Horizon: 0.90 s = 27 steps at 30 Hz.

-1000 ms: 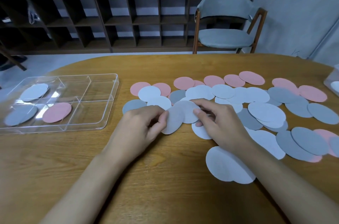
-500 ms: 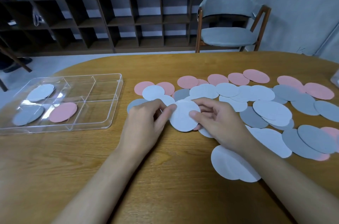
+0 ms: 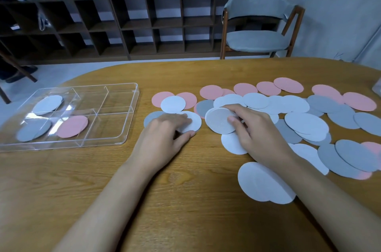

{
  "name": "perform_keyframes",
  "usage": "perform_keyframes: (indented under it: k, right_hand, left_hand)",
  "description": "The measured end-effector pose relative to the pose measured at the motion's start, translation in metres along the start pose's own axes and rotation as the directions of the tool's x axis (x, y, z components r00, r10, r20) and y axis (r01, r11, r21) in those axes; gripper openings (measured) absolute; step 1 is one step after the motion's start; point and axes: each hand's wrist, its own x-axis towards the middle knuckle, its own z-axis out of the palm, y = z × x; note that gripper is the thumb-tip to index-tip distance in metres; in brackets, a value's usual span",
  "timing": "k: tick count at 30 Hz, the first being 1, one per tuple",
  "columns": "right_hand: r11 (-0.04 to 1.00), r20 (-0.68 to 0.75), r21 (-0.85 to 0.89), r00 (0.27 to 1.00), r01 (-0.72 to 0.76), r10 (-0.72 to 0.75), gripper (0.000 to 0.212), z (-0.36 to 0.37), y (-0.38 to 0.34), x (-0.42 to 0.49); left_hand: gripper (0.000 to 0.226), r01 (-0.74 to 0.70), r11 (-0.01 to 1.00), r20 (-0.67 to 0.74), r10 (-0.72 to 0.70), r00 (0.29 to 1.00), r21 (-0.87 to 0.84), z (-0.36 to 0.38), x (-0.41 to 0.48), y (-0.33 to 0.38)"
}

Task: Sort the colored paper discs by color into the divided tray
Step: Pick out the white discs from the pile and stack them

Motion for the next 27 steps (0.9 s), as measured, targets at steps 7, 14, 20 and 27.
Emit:
perform_keyframes:
  k: [7,14,20,27]
  right_hand:
    - [0.990,-0.012,0.089,0.994,-0.109,0.111,0.024,0.002,0.003,0.001]
    - [0.957,-0.025,0.215,0.978,-0.196,0.206,0.023,0.004,-0.002,0.000]
    - [0.941,0.067,0.246,0.973,-0.233,0.223,0.030,0.006,-0.008,-0.001]
    - [0.931,0.188,0.308,0.972,-0.195,0.141,0.025,0.009,-0.018,-0.004]
  left_hand:
    - [0.017,-0.146,0.989,-0.135,0.141,0.981,-0.023,-0.008,-0.004,0.005]
    - [0.015,-0.113,0.954,-0.336,0.014,0.942,-0.278,-0.011,-0.007,0.020]
    - [0.035,-0.012,0.887,-0.216,-0.099,0.971,-0.461,-0.006,-0.006,0.031]
    - [0.027,0.007,0.888,-0.231,-0.127,0.965,-0.459,0.001,-0.004,0.029]
